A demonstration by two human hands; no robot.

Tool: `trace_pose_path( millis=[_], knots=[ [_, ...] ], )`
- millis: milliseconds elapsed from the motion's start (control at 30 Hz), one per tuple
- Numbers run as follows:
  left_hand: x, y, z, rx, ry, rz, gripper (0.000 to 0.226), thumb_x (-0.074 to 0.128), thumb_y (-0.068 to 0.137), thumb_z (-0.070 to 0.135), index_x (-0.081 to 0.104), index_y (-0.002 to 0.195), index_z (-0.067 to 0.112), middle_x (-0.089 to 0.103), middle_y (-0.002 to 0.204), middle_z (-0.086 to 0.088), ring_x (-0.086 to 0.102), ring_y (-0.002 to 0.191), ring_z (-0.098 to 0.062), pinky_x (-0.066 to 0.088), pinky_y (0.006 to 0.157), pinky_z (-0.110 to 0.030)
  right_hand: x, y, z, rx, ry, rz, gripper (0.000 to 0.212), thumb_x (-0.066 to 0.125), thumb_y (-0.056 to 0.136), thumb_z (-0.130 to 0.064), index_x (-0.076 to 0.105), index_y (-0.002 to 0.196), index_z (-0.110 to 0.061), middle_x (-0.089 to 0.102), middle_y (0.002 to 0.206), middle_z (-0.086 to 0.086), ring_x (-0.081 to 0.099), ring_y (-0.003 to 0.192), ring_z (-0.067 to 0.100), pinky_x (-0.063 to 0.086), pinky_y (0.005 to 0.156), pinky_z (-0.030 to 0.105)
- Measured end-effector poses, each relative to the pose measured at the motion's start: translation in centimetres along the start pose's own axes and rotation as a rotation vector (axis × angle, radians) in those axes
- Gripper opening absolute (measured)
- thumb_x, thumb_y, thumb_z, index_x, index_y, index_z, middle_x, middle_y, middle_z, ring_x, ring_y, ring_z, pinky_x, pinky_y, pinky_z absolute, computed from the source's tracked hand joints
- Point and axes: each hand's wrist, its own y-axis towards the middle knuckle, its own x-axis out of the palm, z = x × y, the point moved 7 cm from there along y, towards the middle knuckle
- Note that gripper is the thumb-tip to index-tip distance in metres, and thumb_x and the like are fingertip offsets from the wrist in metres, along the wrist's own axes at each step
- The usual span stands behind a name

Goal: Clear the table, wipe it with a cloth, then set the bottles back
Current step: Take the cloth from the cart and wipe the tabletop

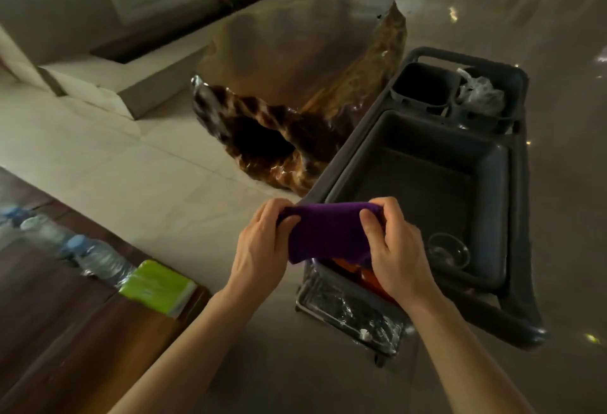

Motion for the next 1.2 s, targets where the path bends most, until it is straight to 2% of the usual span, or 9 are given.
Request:
trace_pose_path(
  millis=[200,433,567,667,733,800,967,1100,1200],
  knots=[
    [-9.2,-3.8,-5.2,-0.296,-0.019,0.241,0.021,0.037,0.106,0.027,0.045,0.126,0.024,0.060,0.109,0.005,0.059,0.094,-0.007,0.046,0.077,-0.010,8.8,2.8,-6.0,-0.156,0.084,-0.135,0.021,0.037,0.101,-0.038,0.050,0.109,-0.023,0.058,0.069,-0.012,0.061,0.060,0.001,0.042,0.045,0.012],
    [-18.3,-11.8,-10.9,-0.497,0.031,0.477,0.035,0.038,0.099,0.049,0.042,0.128,0.029,0.062,0.116,0.003,0.061,0.103,-0.010,0.054,0.092,-0.038,20.6,2.2,-12.3,-0.260,0.136,-0.318,0.028,0.032,0.102,-0.044,0.049,0.110,-0.022,0.059,0.073,-0.017,0.064,0.070,0.001,0.048,0.049,0.015],
    [-22.0,-19.0,-15.1,-0.699,-0.047,0.615,0.052,0.058,0.091,0.057,0.042,0.135,0.034,0.062,0.106,0.019,0.061,0.101,0.003,0.056,0.080,-0.019,28.0,-0.4,-15.3,-0.263,0.177,-0.457,0.026,0.032,0.101,-0.047,0.046,0.110,-0.028,0.061,0.075,-0.016,0.064,0.067,0.000,0.047,0.049,0.013],
    [-23.2,-24.8,-17.9,-0.829,-0.164,0.707,0.041,0.068,0.083,0.056,0.061,0.115,0.032,0.071,0.098,0.019,0.068,0.094,0.000,0.058,0.074,-0.022,32.7,-3.0,-16.3,-0.257,0.161,-0.533,0.026,0.030,0.100,-0.052,0.046,0.110,-0.034,0.063,0.084,-0.017,0.064,0.071,0.004,0.053,0.056,0.024],
    [-23.0,-28.3,-19.6,-0.918,-0.214,0.732,0.032,0.067,0.084,0.051,0.068,0.107,0.029,0.075,0.096,0.012,0.071,0.091,-0.007,0.061,0.077,-0.037,35.4,-5.0,-16.5,-0.267,0.161,-0.587,0.019,0.030,0.100,-0.052,0.044,0.108,-0.041,0.063,0.085,-0.019,0.064,0.074,0.002,0.050,0.055,0.020],
    [-22.2,-31.5,-20.9,-0.988,-0.280,0.739,0.028,0.065,0.088,0.046,0.069,0.108,0.026,0.075,0.098,0.007,0.071,0.092,-0.009,0.062,0.078,-0.043,37.7,-7.2,-16.5,-0.271,0.158,-0.642,0.016,0.032,0.102,-0.048,0.044,0.107,-0.038,0.063,0.081,-0.016,0.063,0.073,0.002,0.047,0.051,0.015],
    [-20.7,-37.8,-22.8,-1.066,-0.302,0.746,0.016,0.052,0.102,0.038,0.061,0.111,0.029,0.072,0.095,0.013,0.069,0.087,-0.007,0.061,0.072,-0.034,42.2,-12.5,-15.5,-0.206,0.175,-0.759,0.017,0.038,0.102,-0.042,0.050,0.105,-0.030,0.060,0.067,-0.011,0.061,0.061,-0.001,0.039,0.044,0.010],
    [-19.8,-41.7,-23.9,-1.140,-0.234,0.734,0.012,0.044,0.104,0.041,0.054,0.100,0.034,0.069,0.085,0.015,0.067,0.072,-0.009,0.054,0.058,-0.030,44.6,-16.1,-14.8,-0.154,0.167,-0.815,0.016,0.040,0.102,-0.040,0.052,0.106,-0.031,0.062,0.068,-0.011,0.063,0.065,-0.004,0.039,0.045,0.006],
    [-19.2,-43.7,-24.9,-1.185,-0.252,0.717,0.017,0.044,0.102,0.048,0.053,0.100,0.033,0.070,0.084,0.011,0.068,0.075,-0.007,0.055,0.065,-0.032,46.1,-18.0,-14.0,-0.095,0.155,-0.846,0.020,0.041,0.101,-0.041,0.055,0.110,-0.030,0.066,0.074,-0.012,0.065,0.070,-0.003,0.041,0.047,0.007]
  ],
)
